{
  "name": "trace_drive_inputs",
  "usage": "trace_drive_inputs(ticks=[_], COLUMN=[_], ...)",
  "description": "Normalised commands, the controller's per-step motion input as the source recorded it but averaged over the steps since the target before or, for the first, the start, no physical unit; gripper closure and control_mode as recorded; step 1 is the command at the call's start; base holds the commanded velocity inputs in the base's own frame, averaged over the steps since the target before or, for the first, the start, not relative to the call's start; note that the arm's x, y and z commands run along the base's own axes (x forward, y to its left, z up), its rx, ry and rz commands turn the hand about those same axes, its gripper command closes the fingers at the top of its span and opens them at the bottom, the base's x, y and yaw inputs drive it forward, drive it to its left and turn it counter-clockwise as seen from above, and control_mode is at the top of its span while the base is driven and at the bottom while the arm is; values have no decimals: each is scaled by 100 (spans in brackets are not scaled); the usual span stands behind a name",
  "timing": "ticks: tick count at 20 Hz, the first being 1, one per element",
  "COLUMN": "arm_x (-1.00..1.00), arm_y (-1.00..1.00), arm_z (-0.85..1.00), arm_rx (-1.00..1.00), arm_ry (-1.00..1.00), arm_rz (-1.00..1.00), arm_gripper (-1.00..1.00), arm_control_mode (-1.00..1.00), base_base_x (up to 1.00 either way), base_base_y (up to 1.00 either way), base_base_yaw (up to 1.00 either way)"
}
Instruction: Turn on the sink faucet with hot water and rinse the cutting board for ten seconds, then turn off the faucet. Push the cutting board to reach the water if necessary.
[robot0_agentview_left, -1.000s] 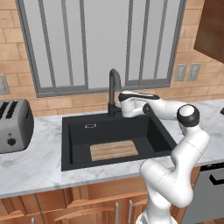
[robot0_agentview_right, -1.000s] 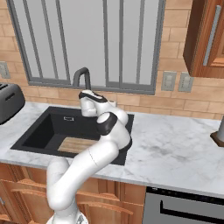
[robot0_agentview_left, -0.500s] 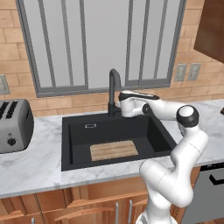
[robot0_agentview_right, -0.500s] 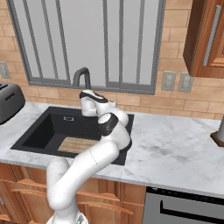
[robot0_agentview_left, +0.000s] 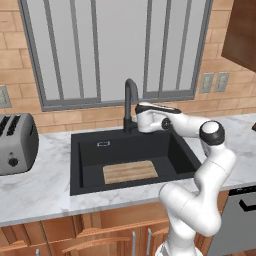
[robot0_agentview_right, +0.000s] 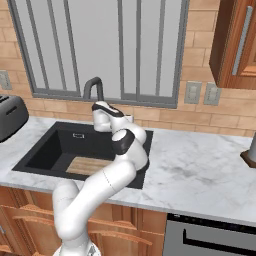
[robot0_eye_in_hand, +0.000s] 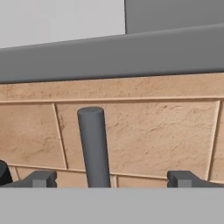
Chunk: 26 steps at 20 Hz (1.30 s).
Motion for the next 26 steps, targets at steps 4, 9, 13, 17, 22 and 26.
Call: trace_drive_inputs(ticks=[4,9,13,17,22,26], arm_x=[4,2,0,1,8,8], arm_y=[1,1,1,0,0,0], arm_z=[0,0,0,0,0,0], arm_rx=[0,0,0,0,0,0], arm_ry=[0,0,0,0,0,0], arm_rz=[0,0,0,0,0,0], arm_gripper=[-100,-100,-100,-100,-100,-100], arm_control_mode=[-100,-100,-100,-100,-100,-100], base_base_x=[0,0,0,0,0,0], base_base_y=[0,0,0,0,0,0], base_base_yaw=[0,0,0,0,0,0])
